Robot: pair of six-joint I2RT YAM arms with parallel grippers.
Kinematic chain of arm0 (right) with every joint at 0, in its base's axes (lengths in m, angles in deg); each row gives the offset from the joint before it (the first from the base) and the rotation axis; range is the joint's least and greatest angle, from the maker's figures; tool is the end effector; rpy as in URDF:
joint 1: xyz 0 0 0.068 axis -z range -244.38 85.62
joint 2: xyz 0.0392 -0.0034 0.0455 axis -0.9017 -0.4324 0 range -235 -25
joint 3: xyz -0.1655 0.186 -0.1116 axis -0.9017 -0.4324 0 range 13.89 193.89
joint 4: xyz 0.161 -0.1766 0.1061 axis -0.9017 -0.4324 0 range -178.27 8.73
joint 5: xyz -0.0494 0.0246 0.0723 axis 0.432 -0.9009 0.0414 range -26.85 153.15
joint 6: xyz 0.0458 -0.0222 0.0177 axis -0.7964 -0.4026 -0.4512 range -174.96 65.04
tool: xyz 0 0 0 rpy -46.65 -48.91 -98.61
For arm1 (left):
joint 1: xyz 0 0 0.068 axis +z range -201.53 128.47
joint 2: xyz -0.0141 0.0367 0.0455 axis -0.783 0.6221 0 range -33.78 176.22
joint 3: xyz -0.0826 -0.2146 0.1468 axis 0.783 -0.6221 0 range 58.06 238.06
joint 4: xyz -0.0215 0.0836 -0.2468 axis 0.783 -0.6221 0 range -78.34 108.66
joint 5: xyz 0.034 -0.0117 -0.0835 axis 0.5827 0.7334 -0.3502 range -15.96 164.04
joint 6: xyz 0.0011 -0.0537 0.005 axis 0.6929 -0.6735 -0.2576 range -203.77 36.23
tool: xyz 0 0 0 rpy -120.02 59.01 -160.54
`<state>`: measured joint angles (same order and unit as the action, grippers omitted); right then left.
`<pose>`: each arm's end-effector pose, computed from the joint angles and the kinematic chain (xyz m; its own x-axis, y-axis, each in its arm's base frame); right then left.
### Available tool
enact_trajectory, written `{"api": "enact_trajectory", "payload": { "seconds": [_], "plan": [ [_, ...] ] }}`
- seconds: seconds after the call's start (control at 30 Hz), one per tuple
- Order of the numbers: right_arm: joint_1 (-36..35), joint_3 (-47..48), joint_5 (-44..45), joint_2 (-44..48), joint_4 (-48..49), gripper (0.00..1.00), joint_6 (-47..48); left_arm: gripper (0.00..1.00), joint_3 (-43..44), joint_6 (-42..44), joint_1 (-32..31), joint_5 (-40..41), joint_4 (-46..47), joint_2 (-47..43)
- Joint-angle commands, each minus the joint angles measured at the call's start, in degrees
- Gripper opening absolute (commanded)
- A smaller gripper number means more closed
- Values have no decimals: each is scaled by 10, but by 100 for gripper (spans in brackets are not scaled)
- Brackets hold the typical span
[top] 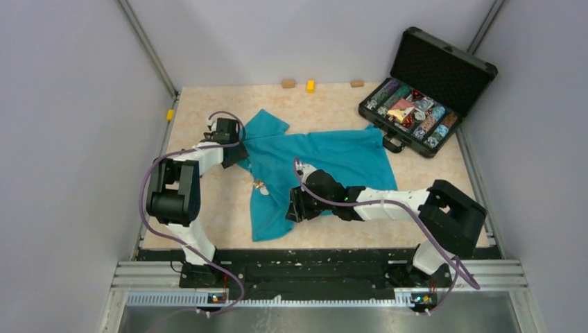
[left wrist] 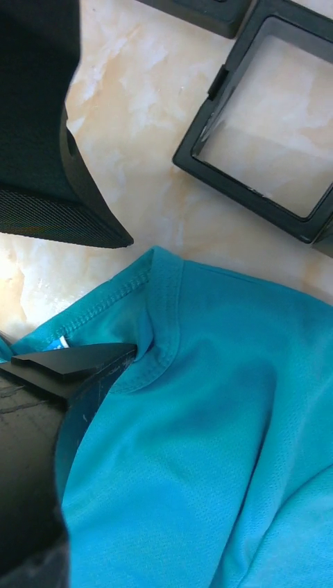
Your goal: Pin the brooch onto the clothing
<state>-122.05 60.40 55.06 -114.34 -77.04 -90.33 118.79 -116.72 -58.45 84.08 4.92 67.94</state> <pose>0.1684 0.2754 0.1868 -0.7904 -0.1772 -0.5864 -0.5370 0.6612 0.5239 0.3590 -0.0373 0.1675 -0.6903 -0.4557 -0.5620 -0.4251 0.8840 -0.1946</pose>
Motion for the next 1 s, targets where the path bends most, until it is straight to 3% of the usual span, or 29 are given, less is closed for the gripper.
{"api": "enact_trajectory", "payload": {
  "seconds": [0.0,0.17,0.27,0.33,0.43,0.5,0.97],
  "plan": [
    [-18,21,-18,-38,22,49,-23,57,24,2,12,-5,18,23],
    [-22,52,-22,-86,-9,48,-28,54,46,13,18,-7,12,47],
    [-25,65,-24,-98,-23,43,-28,44,61,19,18,-6,7,60],
    [-25,66,-30,-101,-28,30,-25,30,73,24,19,-2,3,70],
    [-26,64,-26,-94,-56,0,-20,8,90,27,19,3,-3,82],
    [-26,57,-17,-82,-83,0,-15,0,98,29,19,0,-1,89],
    [-17,-20,1,-9,-147,0,-24,0,148,80,19,48,-76,62]
  ]
}}
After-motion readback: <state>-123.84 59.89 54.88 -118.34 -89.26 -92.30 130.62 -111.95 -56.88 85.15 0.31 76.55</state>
